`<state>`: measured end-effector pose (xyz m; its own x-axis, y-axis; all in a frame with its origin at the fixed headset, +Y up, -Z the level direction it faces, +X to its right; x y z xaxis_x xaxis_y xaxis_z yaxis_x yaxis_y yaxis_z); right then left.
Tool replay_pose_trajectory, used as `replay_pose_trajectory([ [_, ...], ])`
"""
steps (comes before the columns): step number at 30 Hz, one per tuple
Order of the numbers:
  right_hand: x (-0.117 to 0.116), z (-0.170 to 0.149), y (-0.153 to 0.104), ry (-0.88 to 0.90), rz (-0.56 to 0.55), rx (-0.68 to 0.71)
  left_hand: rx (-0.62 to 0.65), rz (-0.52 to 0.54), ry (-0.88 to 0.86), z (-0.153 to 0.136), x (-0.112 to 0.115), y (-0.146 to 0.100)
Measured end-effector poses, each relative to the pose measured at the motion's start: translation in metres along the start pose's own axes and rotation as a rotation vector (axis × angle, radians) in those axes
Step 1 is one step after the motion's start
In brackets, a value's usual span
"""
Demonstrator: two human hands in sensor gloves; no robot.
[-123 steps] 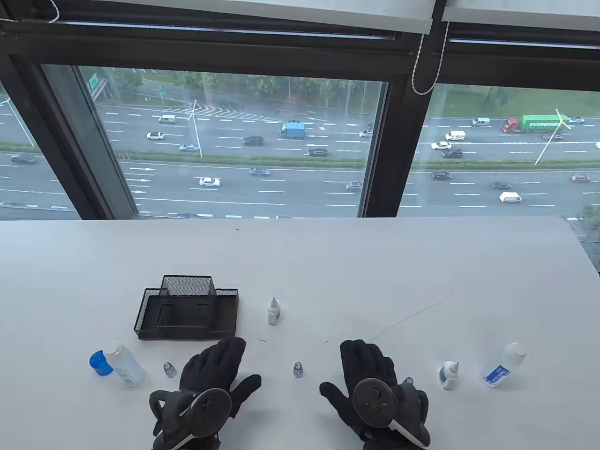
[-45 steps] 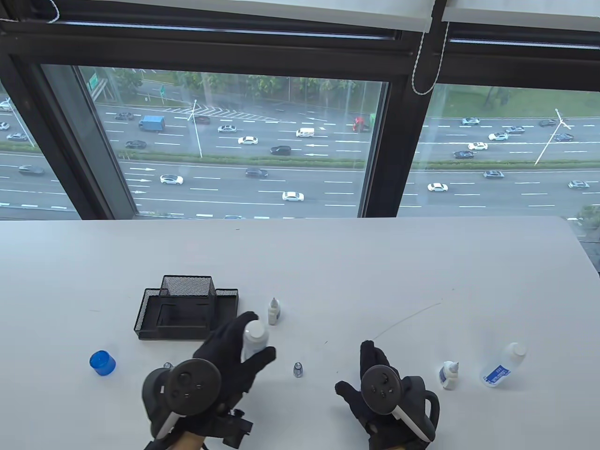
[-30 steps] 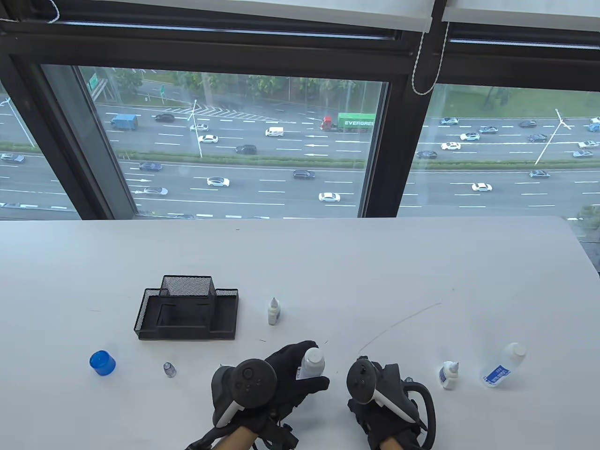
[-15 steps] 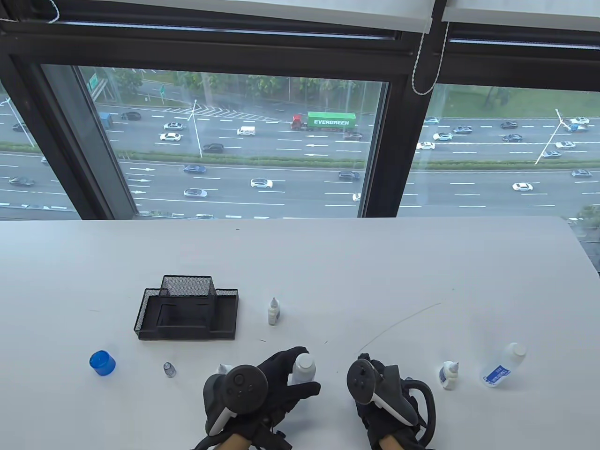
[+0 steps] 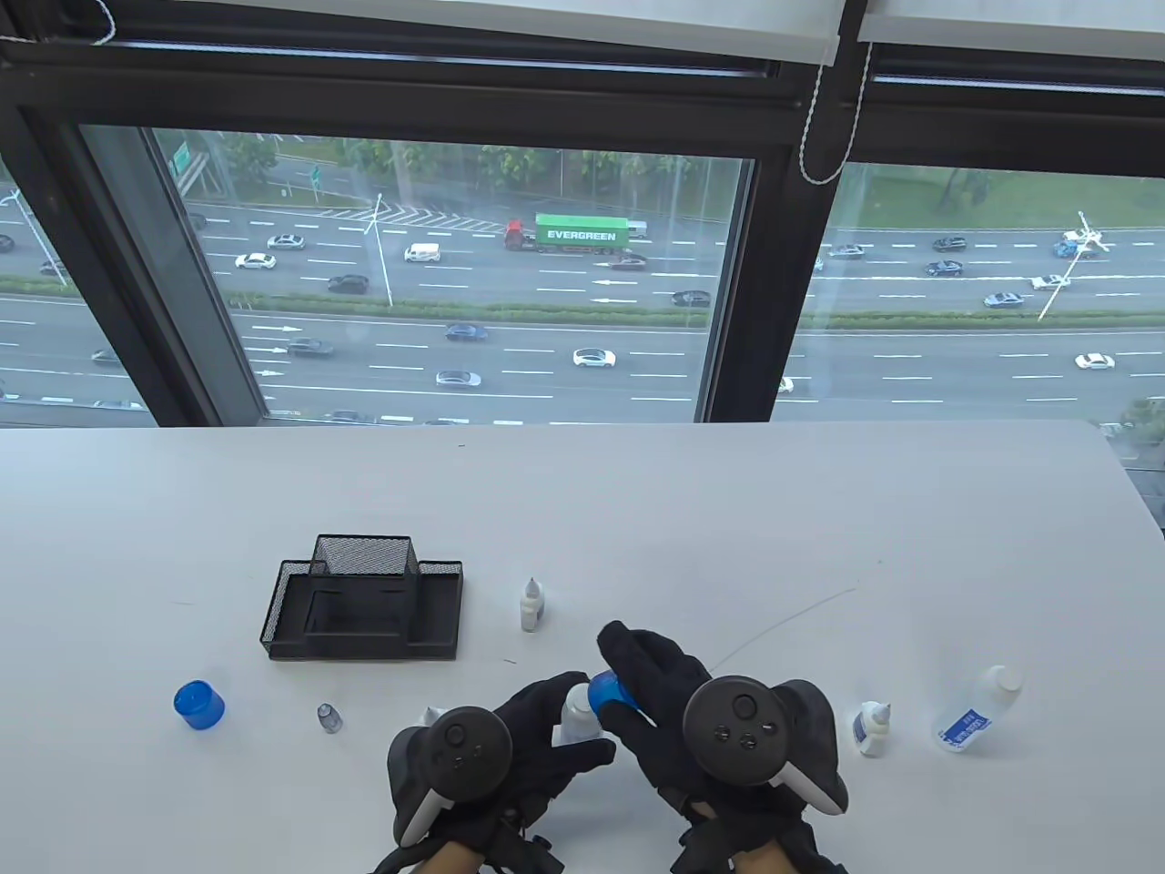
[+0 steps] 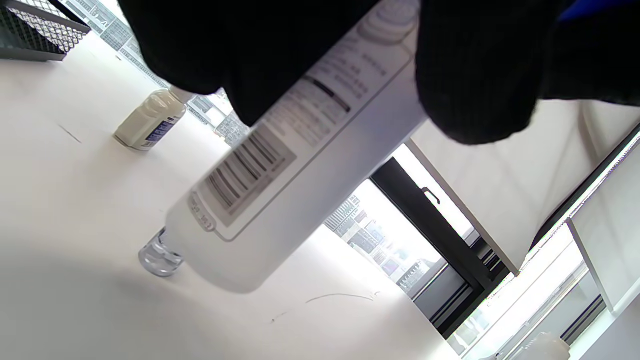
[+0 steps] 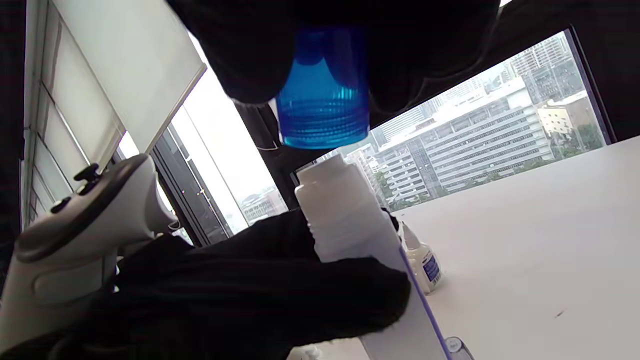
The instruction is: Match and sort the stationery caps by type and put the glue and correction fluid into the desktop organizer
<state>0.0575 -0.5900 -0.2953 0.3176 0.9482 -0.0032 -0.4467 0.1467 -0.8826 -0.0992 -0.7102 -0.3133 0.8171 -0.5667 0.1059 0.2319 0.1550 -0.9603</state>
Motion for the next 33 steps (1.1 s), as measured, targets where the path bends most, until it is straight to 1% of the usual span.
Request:
replay_pose_trajectory([
  [3, -0.007, 0.018, 0.008, -0.093, 0.016, 0.042, -0.01, 0.001, -0.024, 0.0, -0.002, 0.0],
  [5, -0.012, 0.022, 0.012, -0.156, 0.019, 0.047, -0.017, 0.009, -0.03, -0.001, -0.004, 0.0],
  [6, -0.017, 0.023, 0.015, -0.175, 0.047, 0.056, -0.022, 0.011, -0.031, -0.002, -0.005, 0.001],
  [7, -0.02, 0.022, 0.015, -0.177, 0.073, 0.07, -0.024, 0.01, -0.03, -0.003, -0.005, 0.001],
  [9, -0.024, 0.021, 0.017, -0.159, 0.049, 0.081, -0.029, 0.014, -0.023, -0.004, -0.004, 0.001],
  [10, -0.026, 0.021, 0.018, -0.168, 0.056, 0.086, -0.031, 0.014, -0.02, -0.004, -0.004, 0.002],
  [12, -0.028, 0.021, 0.019, -0.152, 0.089, 0.089, -0.025, 0.012, -0.013, -0.003, -0.003, 0.002],
  [14, -0.029, 0.02, 0.02, -0.125, 0.08, 0.093, -0.02, 0.017, -0.015, -0.001, -0.003, 0.001],
  [16, -0.029, 0.02, 0.021, -0.138, 0.059, 0.081, -0.019, 0.023, -0.019, -0.001, -0.005, 0.0],
  [19, -0.025, 0.019, 0.018, -0.238, -0.026, 0.007, -0.018, 0.024, -0.011, -0.001, -0.005, 0.0],
  [21, -0.024, 0.017, 0.017, -0.275, -0.04, -0.016, -0.017, 0.017, -0.008, 0.0, -0.005, -0.001],
  [23, -0.024, 0.014, 0.018, -0.199, 0.026, 0.006, -0.016, 0.021, -0.006, 0.0, -0.005, -0.001],
  [24, -0.025, 0.012, 0.018, -0.122, 0.076, 0.014, -0.014, 0.026, -0.003, 0.001, -0.006, -0.001],
  [26, -0.026, 0.012, 0.018, -0.075, 0.129, 0.035, -0.011, 0.031, -0.011, 0.001, -0.007, -0.002],
  [28, -0.025, 0.011, 0.017, -0.14, 0.093, 0.007, -0.011, 0.03, -0.014, 0.002, -0.007, -0.002],
  [31, -0.017, 0.012, 0.015, -0.327, -0.055, -0.077, -0.01, 0.025, -0.001, 0.002, -0.005, -0.003],
  [32, -0.015, 0.013, 0.014, -0.359, -0.064, -0.087, -0.01, 0.025, -0.005, 0.002, -0.005, -0.003],
  [33, -0.015, 0.014, 0.013, -0.335, -0.049, -0.077, -0.006, 0.03, -0.005, 0.003, -0.006, -0.003],
])
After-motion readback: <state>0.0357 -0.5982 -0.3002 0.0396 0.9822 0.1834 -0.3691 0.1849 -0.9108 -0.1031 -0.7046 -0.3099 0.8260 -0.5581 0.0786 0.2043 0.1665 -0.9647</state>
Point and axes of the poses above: the tracker on the back of each hand, its own z axis roughly to the thumb side, its own y axis roughly from the wrist to the fingertips, x = y × z, the point moved 5 cm from there along y, roughly from the wrist to the fingertips, and after that the axes turned 10 degrees about -y, right-handed, at the moved point
